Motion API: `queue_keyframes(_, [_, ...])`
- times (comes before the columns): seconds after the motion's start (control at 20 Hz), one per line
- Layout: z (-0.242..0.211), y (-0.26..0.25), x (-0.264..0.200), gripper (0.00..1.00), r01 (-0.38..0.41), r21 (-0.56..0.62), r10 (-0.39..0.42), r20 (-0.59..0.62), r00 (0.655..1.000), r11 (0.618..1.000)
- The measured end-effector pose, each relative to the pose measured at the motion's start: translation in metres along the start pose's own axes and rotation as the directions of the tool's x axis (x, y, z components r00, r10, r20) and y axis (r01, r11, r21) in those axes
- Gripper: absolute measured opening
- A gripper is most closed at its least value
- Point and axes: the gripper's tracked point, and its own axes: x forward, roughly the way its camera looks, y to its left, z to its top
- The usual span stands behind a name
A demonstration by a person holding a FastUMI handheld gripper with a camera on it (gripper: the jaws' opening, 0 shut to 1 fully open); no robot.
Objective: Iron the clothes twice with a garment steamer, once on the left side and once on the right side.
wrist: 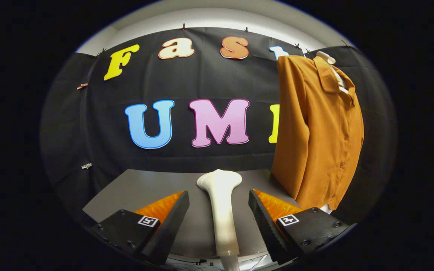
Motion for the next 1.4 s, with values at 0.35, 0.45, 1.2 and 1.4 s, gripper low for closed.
queue_keyframes(0.35, [-0.037,0.000,0.041,0.98,-0.032,0.005,0.032,-0.163,0.986,0.999])
queue_keyframes(0.45, [-0.043,-0.003,0.048,0.88,-0.026,0.004,0.026,-0.198,0.980,1.000])
queue_keyframes(1.2, [-0.058,-0.006,0.056,0.37,-0.013,0.050,0.027,-0.282,0.959,0.999])
queue_keyframes(1.4, [-0.047,0.002,0.047,0.37,-0.053,0.023,0.057,-0.251,0.966,0.998])
